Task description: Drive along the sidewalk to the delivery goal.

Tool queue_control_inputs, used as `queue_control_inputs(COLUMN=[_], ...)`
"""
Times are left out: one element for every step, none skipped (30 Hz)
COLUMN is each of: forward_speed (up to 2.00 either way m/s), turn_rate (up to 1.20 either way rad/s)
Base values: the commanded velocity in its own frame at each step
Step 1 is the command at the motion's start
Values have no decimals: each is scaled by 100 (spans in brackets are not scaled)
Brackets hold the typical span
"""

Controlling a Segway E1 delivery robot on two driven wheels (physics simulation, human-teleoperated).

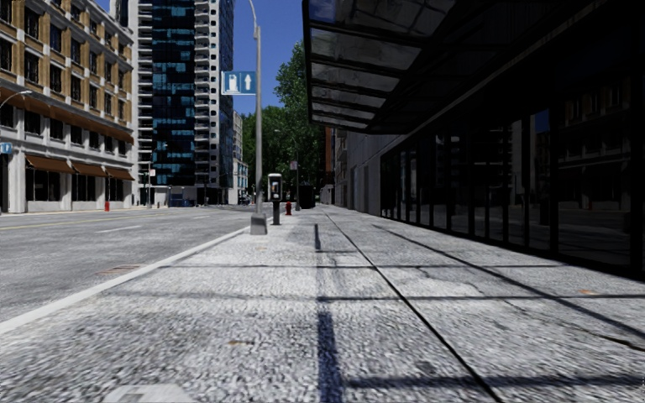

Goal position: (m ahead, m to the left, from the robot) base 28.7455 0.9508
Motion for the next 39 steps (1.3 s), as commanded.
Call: queue_control_inputs(forward_speed=[200, 200, 200, 200, 200, 200, 200, 200, 200, 200, 200, 200, 200, 200, 200, 200, 200, 200, 200, 200, 200, 200, 200, 200, 200, 200, 200, 200, 200, 200, 200, 200, 200, 200, 200, 200, 200, 200, 200], turn_rate=[0, 0, 0, 0, 0, 0, 0, 0, 0, 0, 0, 0, 0, 0, 0, 0, 0, 0, 0, 0, 0, 0, 0, 0, 0, 0, 0, 0, 0, 0, 0, 0, 0, 0, 0, 0, 0, 0, 0])
